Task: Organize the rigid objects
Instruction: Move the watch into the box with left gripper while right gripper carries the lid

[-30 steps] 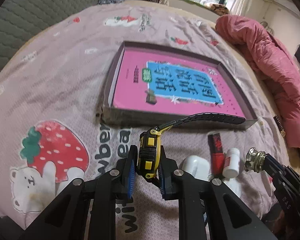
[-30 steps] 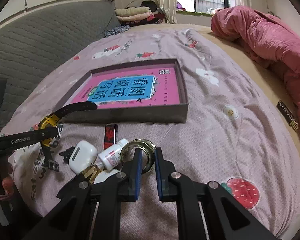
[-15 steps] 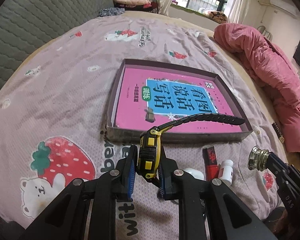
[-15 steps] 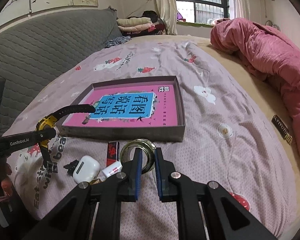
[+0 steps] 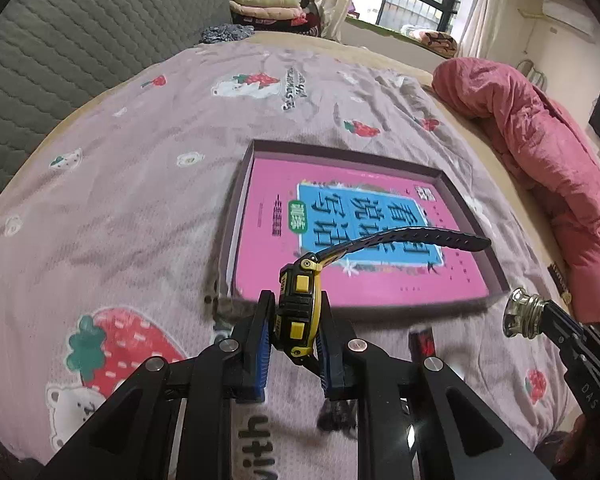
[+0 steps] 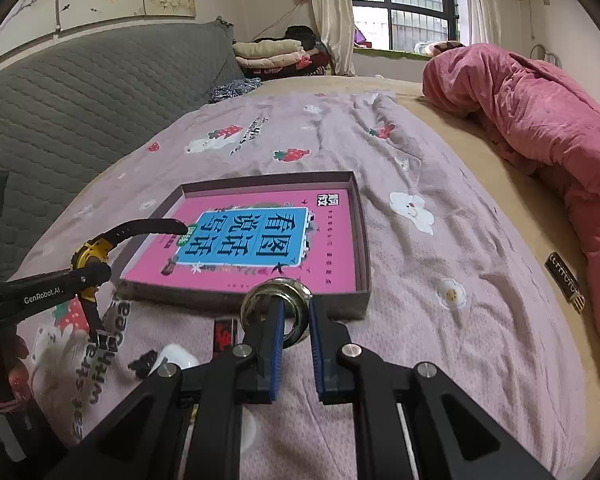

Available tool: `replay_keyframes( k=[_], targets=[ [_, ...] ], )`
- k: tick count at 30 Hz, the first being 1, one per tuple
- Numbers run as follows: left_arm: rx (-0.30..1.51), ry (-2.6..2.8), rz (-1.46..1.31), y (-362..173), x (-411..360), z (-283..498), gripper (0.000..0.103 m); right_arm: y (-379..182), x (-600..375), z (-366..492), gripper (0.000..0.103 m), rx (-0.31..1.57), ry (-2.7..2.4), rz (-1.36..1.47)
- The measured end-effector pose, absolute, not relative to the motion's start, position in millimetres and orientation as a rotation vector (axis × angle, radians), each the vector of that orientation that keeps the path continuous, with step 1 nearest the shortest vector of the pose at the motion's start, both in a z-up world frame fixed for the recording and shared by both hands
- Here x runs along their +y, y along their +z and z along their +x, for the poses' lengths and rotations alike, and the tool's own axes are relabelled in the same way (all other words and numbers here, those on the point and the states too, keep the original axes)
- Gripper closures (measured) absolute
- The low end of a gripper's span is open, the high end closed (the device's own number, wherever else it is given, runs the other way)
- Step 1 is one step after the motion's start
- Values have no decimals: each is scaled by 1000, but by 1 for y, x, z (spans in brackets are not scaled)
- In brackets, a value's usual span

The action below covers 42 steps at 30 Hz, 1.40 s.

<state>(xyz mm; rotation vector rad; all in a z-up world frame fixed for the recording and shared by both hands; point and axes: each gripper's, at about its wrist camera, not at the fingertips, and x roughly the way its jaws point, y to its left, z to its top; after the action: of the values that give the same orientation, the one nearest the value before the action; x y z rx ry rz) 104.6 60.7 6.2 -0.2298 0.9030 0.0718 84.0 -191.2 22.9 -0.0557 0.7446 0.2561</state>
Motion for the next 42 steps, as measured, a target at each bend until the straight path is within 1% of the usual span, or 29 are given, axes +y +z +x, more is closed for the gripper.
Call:
replay_keyframes(
  k=[12,20,32,42],
  targets=[
    [913,119,-234,4,72,158,83,24,-183,137,90,798,224,-85],
    [945,161,-244,-5,83,183,83,8,-180,169,90,894,173,-100],
    [1012,211,-161,-27,73,202,83,-12,-182,182,90,984,130,-148],
    [1040,219,-140,-39,71,203,83,-15,-182,188,90,1032,110,-170]
  ],
)
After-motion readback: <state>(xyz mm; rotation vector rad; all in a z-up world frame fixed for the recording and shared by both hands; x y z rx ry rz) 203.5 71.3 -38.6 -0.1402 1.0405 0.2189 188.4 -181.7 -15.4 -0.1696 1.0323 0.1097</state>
